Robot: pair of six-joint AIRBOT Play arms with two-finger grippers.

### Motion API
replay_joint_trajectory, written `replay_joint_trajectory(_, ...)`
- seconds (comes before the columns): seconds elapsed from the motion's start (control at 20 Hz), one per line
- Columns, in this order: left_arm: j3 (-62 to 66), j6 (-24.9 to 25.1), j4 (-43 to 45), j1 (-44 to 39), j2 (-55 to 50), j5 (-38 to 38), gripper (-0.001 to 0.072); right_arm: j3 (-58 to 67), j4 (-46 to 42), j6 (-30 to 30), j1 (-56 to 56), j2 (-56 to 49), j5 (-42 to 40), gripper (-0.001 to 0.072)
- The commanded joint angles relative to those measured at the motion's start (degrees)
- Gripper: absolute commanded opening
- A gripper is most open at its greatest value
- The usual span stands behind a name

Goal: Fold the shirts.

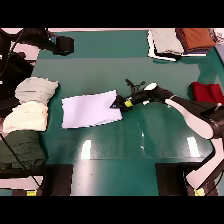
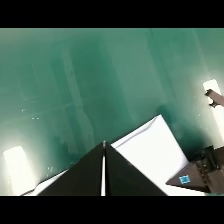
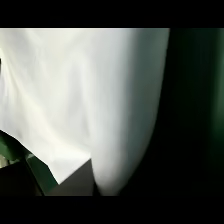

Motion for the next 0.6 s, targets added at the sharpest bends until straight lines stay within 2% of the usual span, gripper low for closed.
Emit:
replay_joint_trajectory(0.0,0.0,0.0,-0.4,-0.4,-0.1,-0.2,0.0023,7.0,-3.6,-1.1,3.8,-2.1,-2.0,0.0017)
replay_joint_trajectory(0.1,0.0,-0.1,-0.6,-0.4,-0.1,-0.2,0.0023,10.1,-10.6,0.9,3.4,0.1,-2.9,0.0016)
replay_joint_trajectory(0.25,0.0,0.0,-0.9,-2.3,-0.1,0.2,0.0022,11.4,-22.9,7.2,-1.4,6.9,-4.0,0.0017)
replay_joint_trajectory(0.55,0.0,0.0,-0.9,-9.2,-0.1,3.1,0.0023,11.4,-40.0,13.3,-24.6,20.4,1.0,0.0016)
